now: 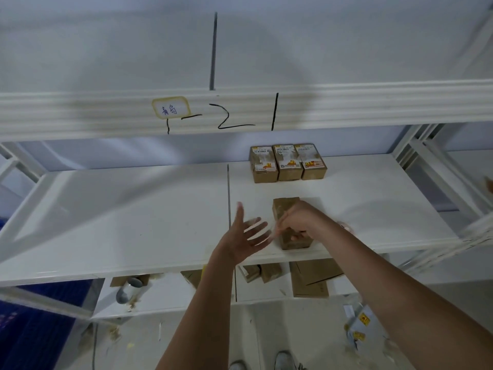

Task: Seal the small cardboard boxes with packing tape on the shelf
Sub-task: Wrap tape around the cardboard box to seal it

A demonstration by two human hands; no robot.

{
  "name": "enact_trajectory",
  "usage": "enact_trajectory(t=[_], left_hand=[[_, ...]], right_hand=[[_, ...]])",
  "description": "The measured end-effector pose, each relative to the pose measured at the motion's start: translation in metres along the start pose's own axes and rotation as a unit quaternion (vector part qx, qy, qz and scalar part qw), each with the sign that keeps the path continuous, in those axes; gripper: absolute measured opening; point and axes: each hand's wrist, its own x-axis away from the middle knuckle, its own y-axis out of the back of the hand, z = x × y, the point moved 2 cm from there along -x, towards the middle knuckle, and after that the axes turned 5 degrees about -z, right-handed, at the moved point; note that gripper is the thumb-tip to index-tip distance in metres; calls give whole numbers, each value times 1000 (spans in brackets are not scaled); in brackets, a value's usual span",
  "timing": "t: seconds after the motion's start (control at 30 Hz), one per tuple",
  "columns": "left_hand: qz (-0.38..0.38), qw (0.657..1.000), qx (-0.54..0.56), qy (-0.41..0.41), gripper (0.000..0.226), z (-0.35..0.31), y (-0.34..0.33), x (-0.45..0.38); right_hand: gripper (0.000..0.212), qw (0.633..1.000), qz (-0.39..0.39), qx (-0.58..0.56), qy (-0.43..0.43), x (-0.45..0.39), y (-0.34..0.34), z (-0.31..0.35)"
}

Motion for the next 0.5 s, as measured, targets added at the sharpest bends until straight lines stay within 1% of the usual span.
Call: enact_trajectory(t=[0.07,0.13,0.2,0.3,0.37,0.43,0.5], left_hand=[[0,996,-86,-36,54,-3,-2,3],[-6,989,-134,-68,46,-5,-4,5],[-49,980,-161,-107,40,-8,-5,7],[-116,968,-173,-140,21,-12,-6,9],[-129,965,-174,-145,20,-14,-4,7],[-128,966,-176,-142,23,-13,-2,4],[-125,966,-177,-143,25,-12,-2,-1]], right_hand=[[18,1000,4,7,-2,-2,2,-2],[19,1000,10,7,-6,-4,4,-3],[17,1000,15,16,-6,-8,7,-2],[18,999,19,33,-12,-17,12,-3],[17,999,26,42,-16,-21,17,-6],[13,998,40,38,-19,-17,22,-10],[15,998,54,18,-26,-14,26,-16]])
